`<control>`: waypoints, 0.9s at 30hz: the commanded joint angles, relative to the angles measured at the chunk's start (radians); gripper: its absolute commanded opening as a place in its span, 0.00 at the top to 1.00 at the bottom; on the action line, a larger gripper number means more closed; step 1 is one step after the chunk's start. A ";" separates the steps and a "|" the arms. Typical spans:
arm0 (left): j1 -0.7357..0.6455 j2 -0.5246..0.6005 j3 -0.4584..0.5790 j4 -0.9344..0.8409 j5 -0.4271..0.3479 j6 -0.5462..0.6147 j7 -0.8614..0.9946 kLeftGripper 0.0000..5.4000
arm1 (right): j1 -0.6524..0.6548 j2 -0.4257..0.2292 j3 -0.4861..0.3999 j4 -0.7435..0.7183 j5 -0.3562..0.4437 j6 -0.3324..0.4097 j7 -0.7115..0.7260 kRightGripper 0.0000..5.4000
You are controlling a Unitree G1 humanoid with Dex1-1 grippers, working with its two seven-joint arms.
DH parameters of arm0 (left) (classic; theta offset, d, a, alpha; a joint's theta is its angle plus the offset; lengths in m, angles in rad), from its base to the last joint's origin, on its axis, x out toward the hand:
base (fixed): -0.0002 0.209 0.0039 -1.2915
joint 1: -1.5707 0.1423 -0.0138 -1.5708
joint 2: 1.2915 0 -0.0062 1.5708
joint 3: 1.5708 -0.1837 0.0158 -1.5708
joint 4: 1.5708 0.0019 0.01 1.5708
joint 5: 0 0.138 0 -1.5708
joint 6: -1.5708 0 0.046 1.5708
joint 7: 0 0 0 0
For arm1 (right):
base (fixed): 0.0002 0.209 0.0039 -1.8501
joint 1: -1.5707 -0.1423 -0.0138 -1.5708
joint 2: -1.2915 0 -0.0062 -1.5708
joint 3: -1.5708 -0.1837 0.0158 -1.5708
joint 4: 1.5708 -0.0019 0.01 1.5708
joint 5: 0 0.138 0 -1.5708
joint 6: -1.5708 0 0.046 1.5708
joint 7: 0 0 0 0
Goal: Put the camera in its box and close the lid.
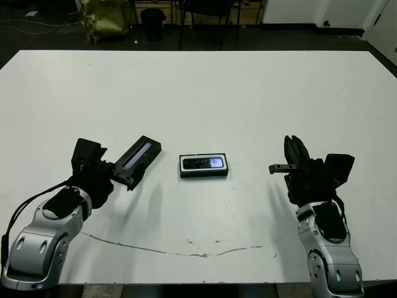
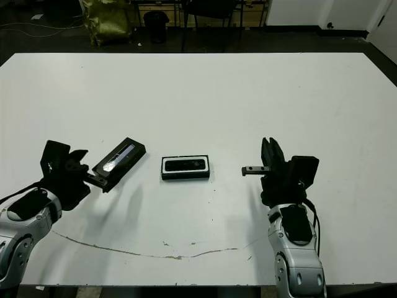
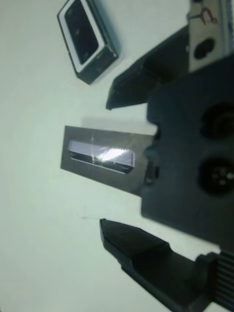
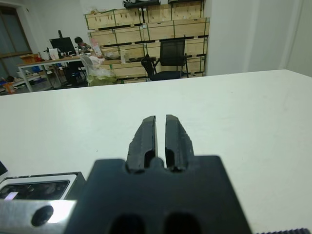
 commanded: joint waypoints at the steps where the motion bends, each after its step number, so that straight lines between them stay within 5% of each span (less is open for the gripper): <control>1: -0.005 -0.002 0.004 0.030 -0.008 0.029 0.000 0.00 | 0.013 -0.007 -0.007 0.014 0.002 0.008 0.000 1.00; 27: -0.013 -0.012 -0.030 0.153 0.054 -0.076 -0.015 0.00 | 0.037 -0.002 0.003 -0.011 -0.008 0.032 -0.018 1.00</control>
